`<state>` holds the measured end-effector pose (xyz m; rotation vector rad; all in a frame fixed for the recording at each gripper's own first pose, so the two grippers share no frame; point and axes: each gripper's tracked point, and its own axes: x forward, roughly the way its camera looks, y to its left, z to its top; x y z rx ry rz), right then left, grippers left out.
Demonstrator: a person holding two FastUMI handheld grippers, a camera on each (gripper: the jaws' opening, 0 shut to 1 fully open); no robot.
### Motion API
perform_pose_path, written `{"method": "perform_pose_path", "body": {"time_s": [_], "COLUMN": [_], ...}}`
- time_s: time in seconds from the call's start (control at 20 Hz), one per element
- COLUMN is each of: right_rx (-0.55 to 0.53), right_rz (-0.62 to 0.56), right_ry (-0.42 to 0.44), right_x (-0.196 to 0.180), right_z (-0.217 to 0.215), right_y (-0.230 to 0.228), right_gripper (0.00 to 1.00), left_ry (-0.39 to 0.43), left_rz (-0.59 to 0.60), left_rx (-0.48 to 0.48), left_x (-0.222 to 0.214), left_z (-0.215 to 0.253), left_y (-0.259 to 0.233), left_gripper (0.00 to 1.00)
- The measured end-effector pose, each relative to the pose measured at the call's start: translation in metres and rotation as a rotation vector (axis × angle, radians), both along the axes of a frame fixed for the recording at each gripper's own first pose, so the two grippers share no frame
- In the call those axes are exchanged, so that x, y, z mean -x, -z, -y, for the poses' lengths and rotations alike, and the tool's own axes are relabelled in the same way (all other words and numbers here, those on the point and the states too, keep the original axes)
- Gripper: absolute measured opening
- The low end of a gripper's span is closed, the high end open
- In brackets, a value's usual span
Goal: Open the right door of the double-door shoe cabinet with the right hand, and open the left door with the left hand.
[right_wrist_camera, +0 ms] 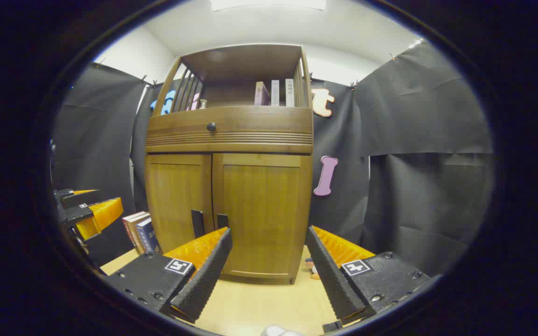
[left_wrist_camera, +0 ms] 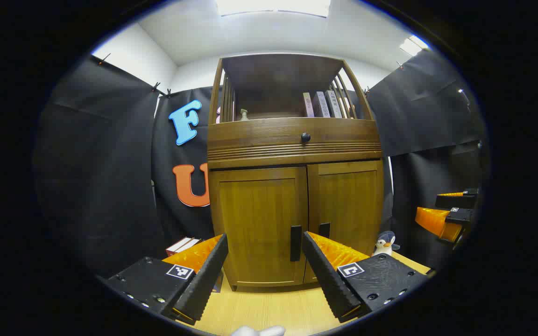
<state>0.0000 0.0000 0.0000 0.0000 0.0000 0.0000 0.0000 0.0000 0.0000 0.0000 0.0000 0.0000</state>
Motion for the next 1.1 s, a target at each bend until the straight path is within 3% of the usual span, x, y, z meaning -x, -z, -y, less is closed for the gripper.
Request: {"method": "perform_pose_path", "body": {"time_s": [0.05,1.1], "right_rx": [-0.001,-0.025], "right_rz": [-0.006,-0.039], "right_ry": [-0.006,0.034], "right_x": [0.000,0.017], "right_z": [-0.002,-0.021], "right_y": [0.002,0.024], "right_gripper": [1.00,1.00], "left_ry": [0.001,0.026], "left_rz": [-0.001,-0.025], "left_rx": [0.005,0.014], "left_x": [0.000,0.018], "left_z": [0.000,-0.021], "left_y": [0.000,0.009], "left_gripper": [0.96,0.96]}}
